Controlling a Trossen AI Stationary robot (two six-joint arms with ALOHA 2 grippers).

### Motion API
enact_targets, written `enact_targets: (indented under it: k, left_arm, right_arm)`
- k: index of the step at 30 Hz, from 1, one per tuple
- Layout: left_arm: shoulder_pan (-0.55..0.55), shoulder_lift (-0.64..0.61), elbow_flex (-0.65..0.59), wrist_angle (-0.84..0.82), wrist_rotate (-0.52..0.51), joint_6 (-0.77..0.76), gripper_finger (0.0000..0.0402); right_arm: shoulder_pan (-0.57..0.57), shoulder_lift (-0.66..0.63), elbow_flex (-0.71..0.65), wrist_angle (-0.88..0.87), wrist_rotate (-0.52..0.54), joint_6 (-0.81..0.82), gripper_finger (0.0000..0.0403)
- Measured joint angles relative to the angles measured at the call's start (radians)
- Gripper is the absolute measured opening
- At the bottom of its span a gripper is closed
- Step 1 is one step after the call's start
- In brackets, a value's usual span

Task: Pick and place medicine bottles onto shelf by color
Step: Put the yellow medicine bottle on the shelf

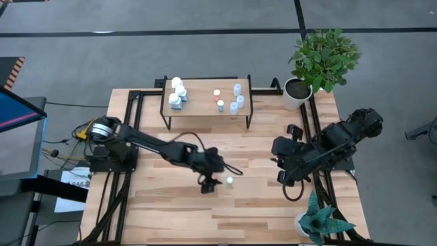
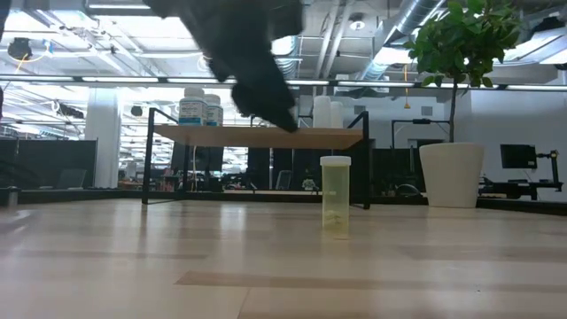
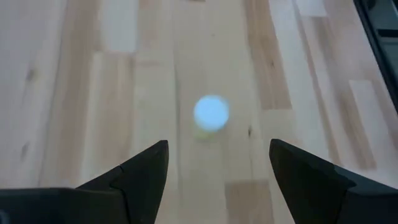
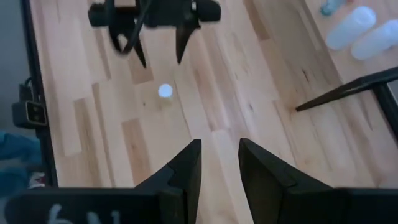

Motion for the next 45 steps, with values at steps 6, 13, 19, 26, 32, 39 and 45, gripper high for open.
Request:
enact_targets:
  k: [6,13,19,26,32,39,45]
  left_arm:
    - [-0.044,0.150,0.156,-0.016,-0.099,0.009,0.0265]
    - [-0.059,0.254,0.256,-0.054,-0.176,0.003,0.0265]
    - [-0.059,0.291,0.274,-0.083,-0.179,-0.038,0.0265]
    - [-0.059,0.292,0.273,-0.103,-0.180,-0.060,0.0265]
    - [-0.059,0.292,0.273,-0.107,-0.179,-0.060,0.0255]
    - [-0.059,0.292,0.273,-0.107,-0.173,-0.060,0.0164]
    - [-0.058,0.292,0.295,-0.139,-0.151,-0.094,0.0081]
  right_arm:
    - [0.014,-0.006,0.000,0.000,-0.001,-0.074,0.0127]
    - [0.027,-0.012,0.000,0.000,-0.003,-0.094,0.0127]
    - [0.060,-0.018,0.000,0.000,-0.003,-0.116,0.0127]
    - [0.080,-0.017,0.000,0.000,-0.003,-0.119,0.0127]
    - [0.083,-0.017,0.000,0.000,-0.003,-0.121,0.0127]
    - [0.082,-0.017,0.000,0.000,-0.002,-0.126,0.0127]
    - [0.082,-0.017,0.000,0.000,-0.002,-0.128,0.0127]
